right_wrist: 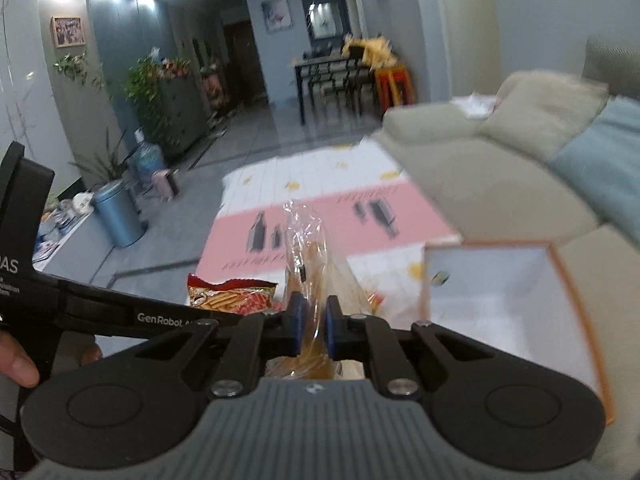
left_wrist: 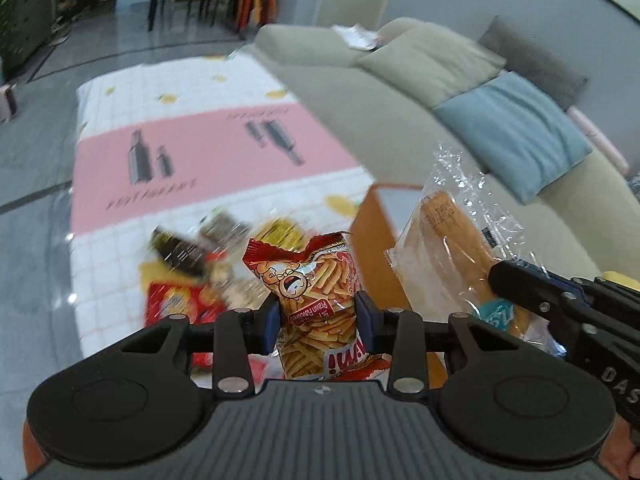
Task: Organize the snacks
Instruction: 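Lift the bread loaf and chip bag with both tools toward the orange box, then lower both snacks into the box and open both tools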
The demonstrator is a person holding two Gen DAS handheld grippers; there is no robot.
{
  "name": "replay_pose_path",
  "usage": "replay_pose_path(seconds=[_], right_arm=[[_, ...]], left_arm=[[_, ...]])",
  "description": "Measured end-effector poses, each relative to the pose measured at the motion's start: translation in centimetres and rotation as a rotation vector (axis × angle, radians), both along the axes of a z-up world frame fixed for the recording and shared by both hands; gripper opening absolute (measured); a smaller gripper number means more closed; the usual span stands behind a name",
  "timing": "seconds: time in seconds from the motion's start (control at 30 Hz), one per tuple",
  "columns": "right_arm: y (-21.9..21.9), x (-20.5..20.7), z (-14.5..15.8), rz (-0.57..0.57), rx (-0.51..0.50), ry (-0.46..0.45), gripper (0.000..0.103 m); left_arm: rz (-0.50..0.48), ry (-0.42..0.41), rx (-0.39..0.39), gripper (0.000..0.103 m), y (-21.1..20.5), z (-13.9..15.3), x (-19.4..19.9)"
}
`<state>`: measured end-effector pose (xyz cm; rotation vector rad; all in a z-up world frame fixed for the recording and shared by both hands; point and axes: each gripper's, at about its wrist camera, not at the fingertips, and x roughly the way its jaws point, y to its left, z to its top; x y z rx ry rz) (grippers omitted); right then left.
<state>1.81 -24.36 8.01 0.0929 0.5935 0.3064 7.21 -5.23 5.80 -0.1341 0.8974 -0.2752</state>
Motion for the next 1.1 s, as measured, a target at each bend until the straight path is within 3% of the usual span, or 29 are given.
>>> replay_pose_path(seconds=[0.23,0.37,0.73,1.1], right_arm=[[-4.1,1.5,0.5,-0.120,-0.078,-0.016,0.007],[-6.0,2.8,-1.1,-0.172,-0.127,0.024,0.007],[-9.9,5.5,-6.5,-0.232,-0.192,0.169,0.007],[-12.0,6.3,-10.5,-0.192,-0.229,0.296,0.007]], left_arm=[[-0.095,-0.032,-0.040,0.043,-5.1,1.2,2.3],[-0.159,0.017,-0.075,0.043,-8.2,0.3,3.9],[-0.265,0.206,-0.080,0.043,-14.3,-5.0,6.6],[-0.294,0.348,0.042,0.043,-17.6,-9.5,8.6]])
